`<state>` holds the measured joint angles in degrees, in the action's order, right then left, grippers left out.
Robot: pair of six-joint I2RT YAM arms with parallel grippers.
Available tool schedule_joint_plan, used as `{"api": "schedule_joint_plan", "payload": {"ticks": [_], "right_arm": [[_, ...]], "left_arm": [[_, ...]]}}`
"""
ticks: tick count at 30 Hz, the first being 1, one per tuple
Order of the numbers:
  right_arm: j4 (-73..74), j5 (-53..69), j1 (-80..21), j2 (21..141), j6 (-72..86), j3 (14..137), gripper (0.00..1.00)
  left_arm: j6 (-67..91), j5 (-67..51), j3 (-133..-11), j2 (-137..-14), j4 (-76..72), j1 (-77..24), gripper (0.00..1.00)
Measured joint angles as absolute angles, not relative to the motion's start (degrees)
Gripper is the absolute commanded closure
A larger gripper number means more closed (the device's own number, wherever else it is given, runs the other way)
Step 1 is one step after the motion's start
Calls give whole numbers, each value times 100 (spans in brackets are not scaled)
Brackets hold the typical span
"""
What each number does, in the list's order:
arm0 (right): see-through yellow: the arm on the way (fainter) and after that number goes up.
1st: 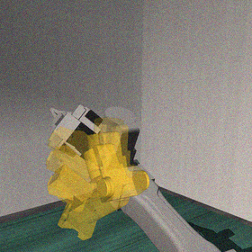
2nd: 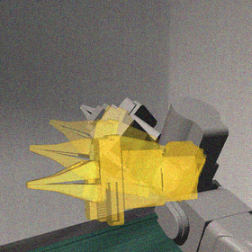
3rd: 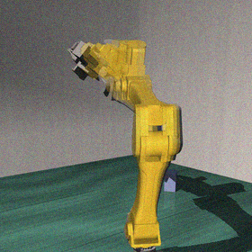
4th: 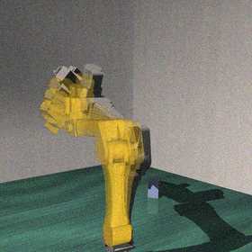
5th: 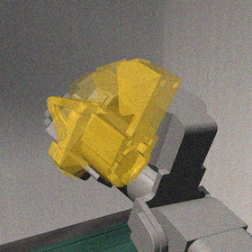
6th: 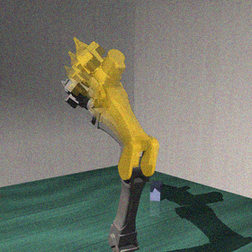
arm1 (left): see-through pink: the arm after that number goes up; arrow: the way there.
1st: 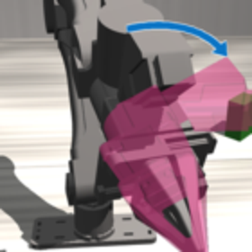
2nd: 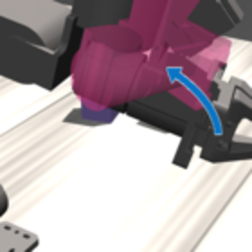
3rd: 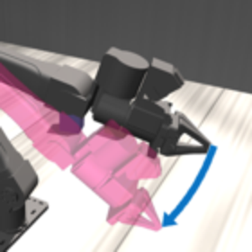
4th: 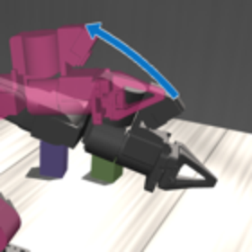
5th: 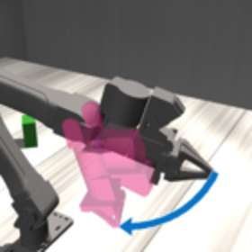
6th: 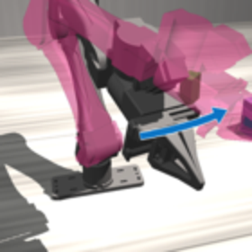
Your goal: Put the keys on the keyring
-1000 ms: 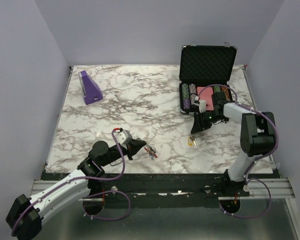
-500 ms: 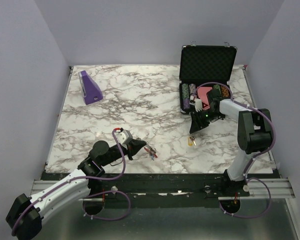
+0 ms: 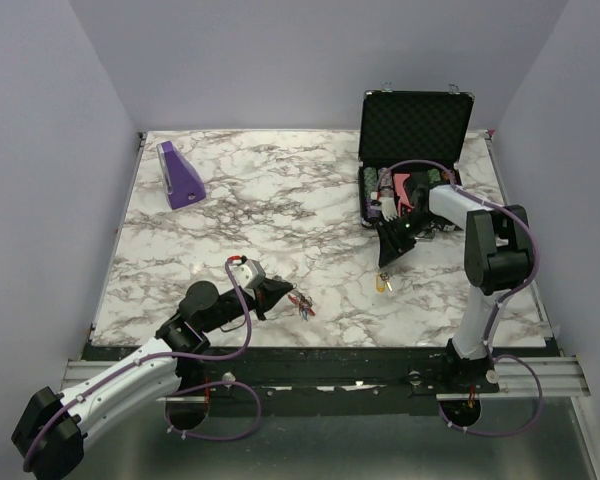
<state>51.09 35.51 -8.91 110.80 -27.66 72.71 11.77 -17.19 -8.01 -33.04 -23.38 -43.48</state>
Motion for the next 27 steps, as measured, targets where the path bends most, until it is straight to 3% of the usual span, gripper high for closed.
{"api": "schedule_joint_plan", "payload": {"ticks": [27], "right_arm": [[5861,3280,-1153,11561,-2849,7745,63]], "left_arm": [[1138,-1719,-801,-3225,-2292,-4346,100]]}}
